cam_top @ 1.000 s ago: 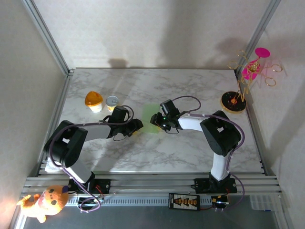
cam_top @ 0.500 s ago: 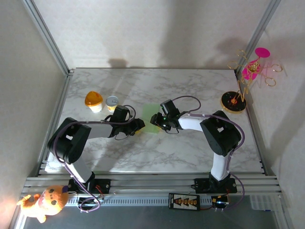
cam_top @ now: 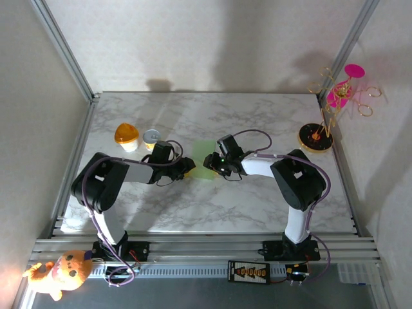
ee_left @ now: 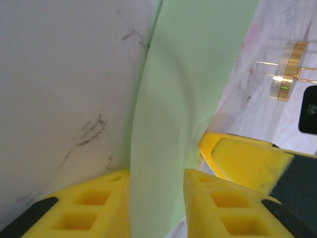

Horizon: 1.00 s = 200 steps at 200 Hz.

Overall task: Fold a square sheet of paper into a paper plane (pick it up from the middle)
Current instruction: Third fold the triangle at the center of the table.

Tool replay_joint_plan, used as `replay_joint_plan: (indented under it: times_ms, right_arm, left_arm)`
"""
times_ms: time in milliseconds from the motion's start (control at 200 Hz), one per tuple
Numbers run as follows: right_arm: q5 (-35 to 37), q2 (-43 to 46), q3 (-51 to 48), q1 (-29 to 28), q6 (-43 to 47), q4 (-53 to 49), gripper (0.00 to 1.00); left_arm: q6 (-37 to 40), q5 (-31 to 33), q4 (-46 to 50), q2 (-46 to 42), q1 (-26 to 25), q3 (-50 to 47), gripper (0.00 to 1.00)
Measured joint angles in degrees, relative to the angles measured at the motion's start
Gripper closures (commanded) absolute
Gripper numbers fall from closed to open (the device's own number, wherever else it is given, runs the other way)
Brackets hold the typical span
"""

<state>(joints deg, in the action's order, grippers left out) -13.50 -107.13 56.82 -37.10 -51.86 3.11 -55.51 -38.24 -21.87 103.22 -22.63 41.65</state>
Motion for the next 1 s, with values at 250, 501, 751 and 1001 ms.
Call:
replay_joint_plan:
  times_ms: [250, 501, 751, 1001]
  right_arm:
    - [0.0, 0.1, -0.4, 0.0, 0.0, 0.6, 0.57]
    - [0.0, 0.1, -0.5, 0.1, 0.0, 0.6, 0.58]
    - [-0.1, 0.2, -0.6, 0.1, 0.5, 0.8, 0.57]
    - [-0.2, 0.7, -1.1, 0.1, 2.6, 1.7, 0.51]
  left_arm:
    - [-0.2, -0.2, -1.2, 1.3, 0.4, 2.1, 0.76]
    - [0.9, -0.2, -0.6, 2.9, 1.2, 4.7, 0.80]
    - [2.5, -0.2, 1.2, 4.9, 1.6, 7.1, 0.84]
    - [3.2, -0.2, 3.1, 5.7, 2.1, 8.9, 0.99]
